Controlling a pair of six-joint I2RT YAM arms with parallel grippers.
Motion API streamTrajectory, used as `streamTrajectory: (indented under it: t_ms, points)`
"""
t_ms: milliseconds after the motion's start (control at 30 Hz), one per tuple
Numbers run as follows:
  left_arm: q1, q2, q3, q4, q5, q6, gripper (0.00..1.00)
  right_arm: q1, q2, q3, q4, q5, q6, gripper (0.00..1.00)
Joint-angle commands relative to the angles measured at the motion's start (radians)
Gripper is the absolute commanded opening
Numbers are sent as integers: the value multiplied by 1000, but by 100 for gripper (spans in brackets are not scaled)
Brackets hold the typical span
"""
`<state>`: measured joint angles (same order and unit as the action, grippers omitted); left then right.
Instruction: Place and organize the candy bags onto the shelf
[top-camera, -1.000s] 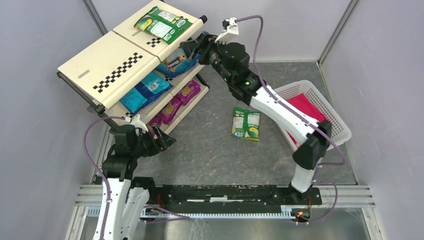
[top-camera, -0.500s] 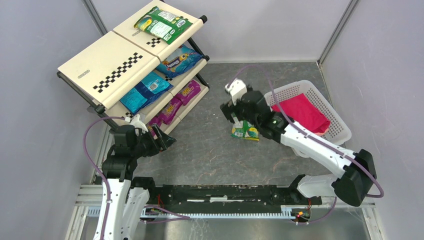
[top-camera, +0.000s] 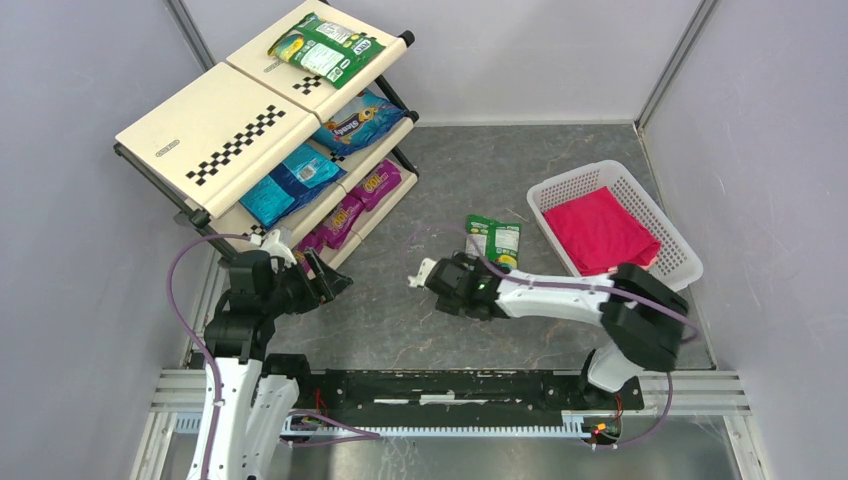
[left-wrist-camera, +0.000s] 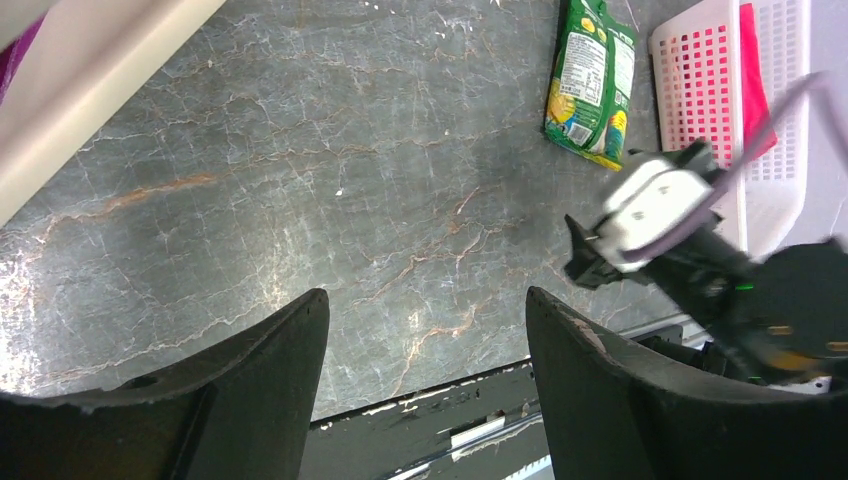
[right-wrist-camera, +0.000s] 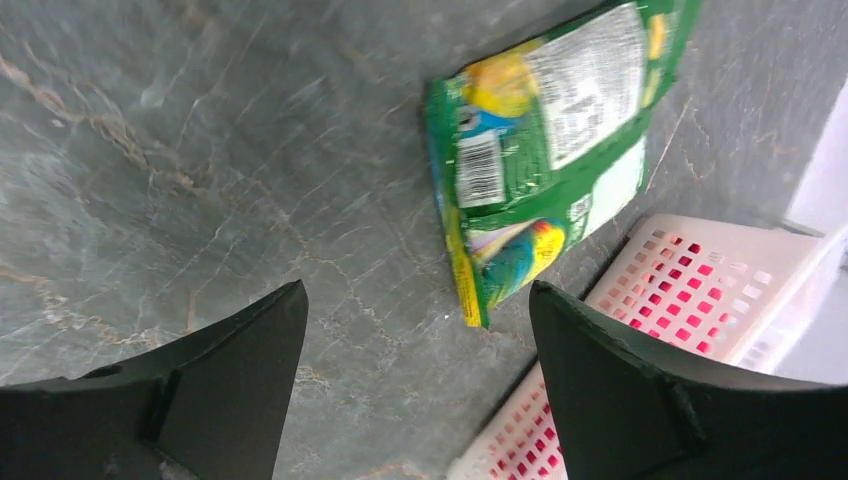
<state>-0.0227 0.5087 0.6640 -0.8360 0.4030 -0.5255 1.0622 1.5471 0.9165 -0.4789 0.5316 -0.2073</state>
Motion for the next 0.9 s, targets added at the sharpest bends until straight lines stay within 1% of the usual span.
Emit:
streamTrajectory:
  t_ms: [0, 100, 200, 300, 433, 500, 633, 767, 867]
  points:
    - [6, -6, -4, 22, 8, 26, 79, 45, 122, 38, -41, 190, -74, 88]
    - [6, -1, -1, 22, 3, 22, 79, 51, 162, 24, 8, 239, -87, 88]
    - [6, 4, 0, 22, 2, 22, 79, 51, 186, -1, 74, 254, -109, 89]
    - [6, 10, 2, 22, 0, 24, 79, 49, 218, -21, 136, 282, -122, 86]
    - [6, 13, 3, 22, -2, 24, 79, 43, 246, -50, 238, 262, -142, 81]
    - [6, 13, 3, 22, -3, 24, 79, 33, 272, -40, 257, 266, -141, 76]
    - [6, 13, 1, 23, -2, 25, 79, -8, 318, -19, 287, 274, -131, 60]
    - [6, 14, 0, 17, -2, 27, 79, -38, 321, -29, 322, 252, -127, 50]
    - [6, 16, 2, 17, -2, 26, 79, -40, 309, -21, 322, 224, -115, 34]
